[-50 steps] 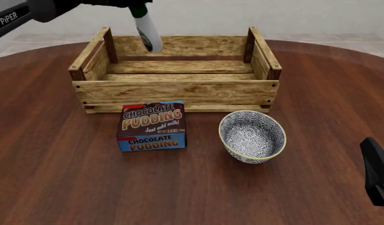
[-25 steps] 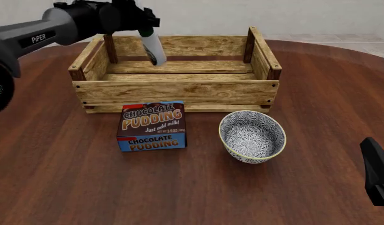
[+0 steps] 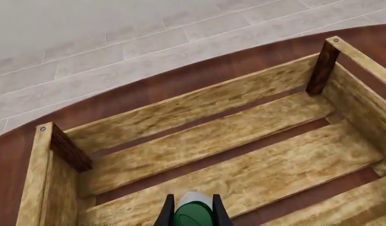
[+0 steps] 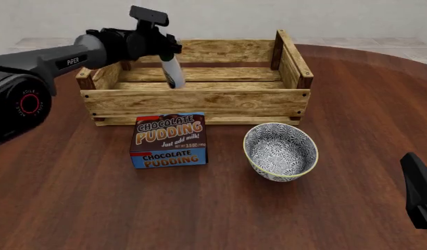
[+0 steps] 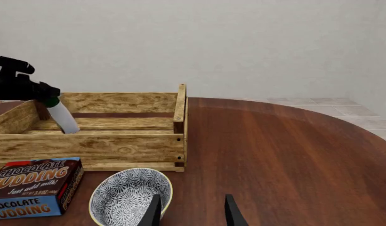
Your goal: Pick up the salad dressing and put it in the tray.
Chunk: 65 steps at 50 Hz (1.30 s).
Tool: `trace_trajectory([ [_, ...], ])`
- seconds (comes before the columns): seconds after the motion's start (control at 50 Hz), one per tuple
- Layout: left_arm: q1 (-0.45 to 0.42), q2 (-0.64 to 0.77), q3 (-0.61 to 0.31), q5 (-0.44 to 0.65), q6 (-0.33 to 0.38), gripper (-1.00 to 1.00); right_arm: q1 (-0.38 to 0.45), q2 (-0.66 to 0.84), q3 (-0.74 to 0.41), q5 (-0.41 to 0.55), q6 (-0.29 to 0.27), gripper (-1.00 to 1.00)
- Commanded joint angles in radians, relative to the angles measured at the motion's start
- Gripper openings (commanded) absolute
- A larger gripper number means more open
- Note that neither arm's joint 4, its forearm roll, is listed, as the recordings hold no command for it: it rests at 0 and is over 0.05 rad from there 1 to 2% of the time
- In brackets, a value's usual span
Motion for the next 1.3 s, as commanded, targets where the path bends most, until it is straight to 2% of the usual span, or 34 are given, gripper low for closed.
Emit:
trace_trajectory([
  [0.02, 0.004, 0.066, -0.054, 0.003, 0.029, -1.0, 0.0, 0.0, 0.0, 0.0, 0.0, 1.0],
  [0.6, 0.012, 0.213, -0.166, 0.046, 0.057, -1.0, 0.0, 0.0, 0.0, 0.0, 0.0, 1.0],
  [0.82, 0.02, 0.267, -0.245, 0.09, 0.057, -1.0, 0.0, 0.0, 0.0, 0.0, 0.0, 1.0],
  [1.3, 0.025, 0.274, -0.255, 0.086, 0.056, -1.0, 0.0, 0.0, 0.0, 0.0, 0.0, 1.0],
])
